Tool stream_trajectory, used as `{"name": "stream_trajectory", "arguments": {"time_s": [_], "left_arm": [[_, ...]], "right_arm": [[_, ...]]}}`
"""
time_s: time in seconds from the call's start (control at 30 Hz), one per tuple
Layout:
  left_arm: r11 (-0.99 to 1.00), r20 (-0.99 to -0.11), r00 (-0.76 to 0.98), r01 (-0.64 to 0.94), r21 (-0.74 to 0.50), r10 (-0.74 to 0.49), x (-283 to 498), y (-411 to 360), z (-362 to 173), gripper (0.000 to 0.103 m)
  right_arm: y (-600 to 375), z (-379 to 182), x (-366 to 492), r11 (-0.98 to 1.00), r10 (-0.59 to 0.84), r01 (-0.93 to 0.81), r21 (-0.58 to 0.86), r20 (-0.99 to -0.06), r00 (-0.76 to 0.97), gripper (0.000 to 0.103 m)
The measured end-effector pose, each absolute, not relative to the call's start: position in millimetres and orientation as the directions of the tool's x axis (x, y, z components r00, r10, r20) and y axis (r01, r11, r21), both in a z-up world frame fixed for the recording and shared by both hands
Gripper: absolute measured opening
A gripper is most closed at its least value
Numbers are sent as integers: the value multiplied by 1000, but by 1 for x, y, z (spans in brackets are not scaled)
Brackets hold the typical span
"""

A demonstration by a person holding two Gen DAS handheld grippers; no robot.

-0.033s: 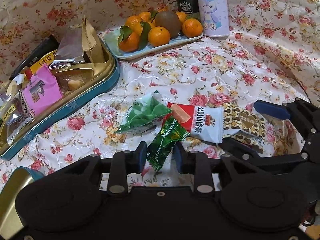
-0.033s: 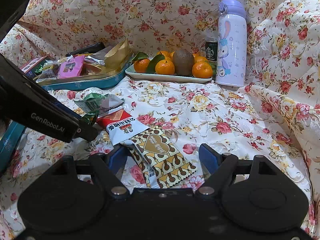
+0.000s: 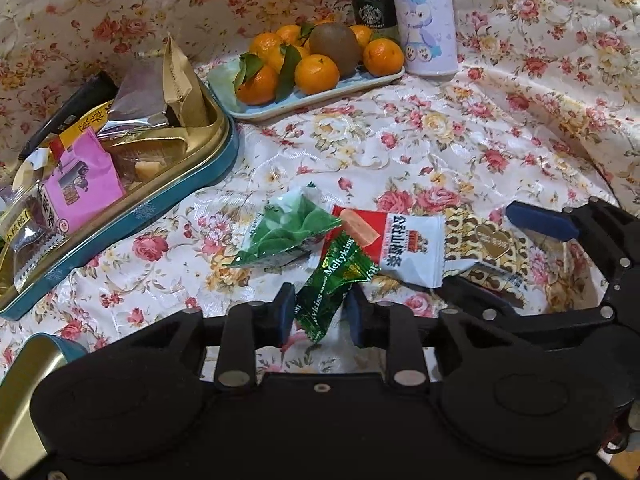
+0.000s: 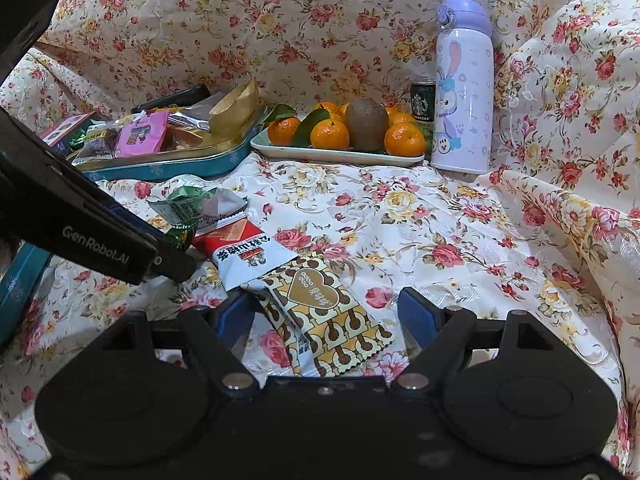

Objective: Organize snacks
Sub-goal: 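Lower the left tool toward the green candy while the right tool approaches the brown patterned bag, then grasp the green candy with the left tool while the right tool grasps the brown patterned bag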

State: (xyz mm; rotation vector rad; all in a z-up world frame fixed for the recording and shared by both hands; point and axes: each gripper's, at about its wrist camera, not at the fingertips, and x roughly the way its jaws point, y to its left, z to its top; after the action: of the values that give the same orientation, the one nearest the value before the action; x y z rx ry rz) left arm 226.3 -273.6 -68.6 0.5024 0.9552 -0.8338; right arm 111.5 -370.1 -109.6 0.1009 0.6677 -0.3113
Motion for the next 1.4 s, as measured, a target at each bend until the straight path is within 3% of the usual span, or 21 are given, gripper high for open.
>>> {"name": "stream_trajectory", "arguments": {"time_s": [0.17,0.4,0.5,0.7,1.0,1.3,1.4], "left_arm": [[604,-881,279,797,-10,-383,218,-270,-64,30],[581,-886,295,813,36,-358,202,-254,-47,33],[538,-879,320,838,89,-353,194,-251,-46,39],[480,-879,334,866,144,-340,184,-253,-56,39],[521,-862,353,844,126,-364,191,-251,-58,39],[295,-862,327,930,220,-388,185,-265,-55,39],[181,-861,325,945,274,-390,178,-266,-58,40]], "right_arm": [[-370,-109,111,949,-256,316,-14,-623,739,84],[-355,-101,101,936,-289,351,-38,-653,700,73],[-348,-96,89,943,-245,334,-1,-680,691,71],[-341,-91,75,948,-211,317,23,-699,683,68],[-364,-86,79,903,-195,405,146,-700,687,69],[-360,-87,93,916,-199,383,121,-692,694,68],[-361,-88,94,917,-185,377,133,-695,695,62]]}}
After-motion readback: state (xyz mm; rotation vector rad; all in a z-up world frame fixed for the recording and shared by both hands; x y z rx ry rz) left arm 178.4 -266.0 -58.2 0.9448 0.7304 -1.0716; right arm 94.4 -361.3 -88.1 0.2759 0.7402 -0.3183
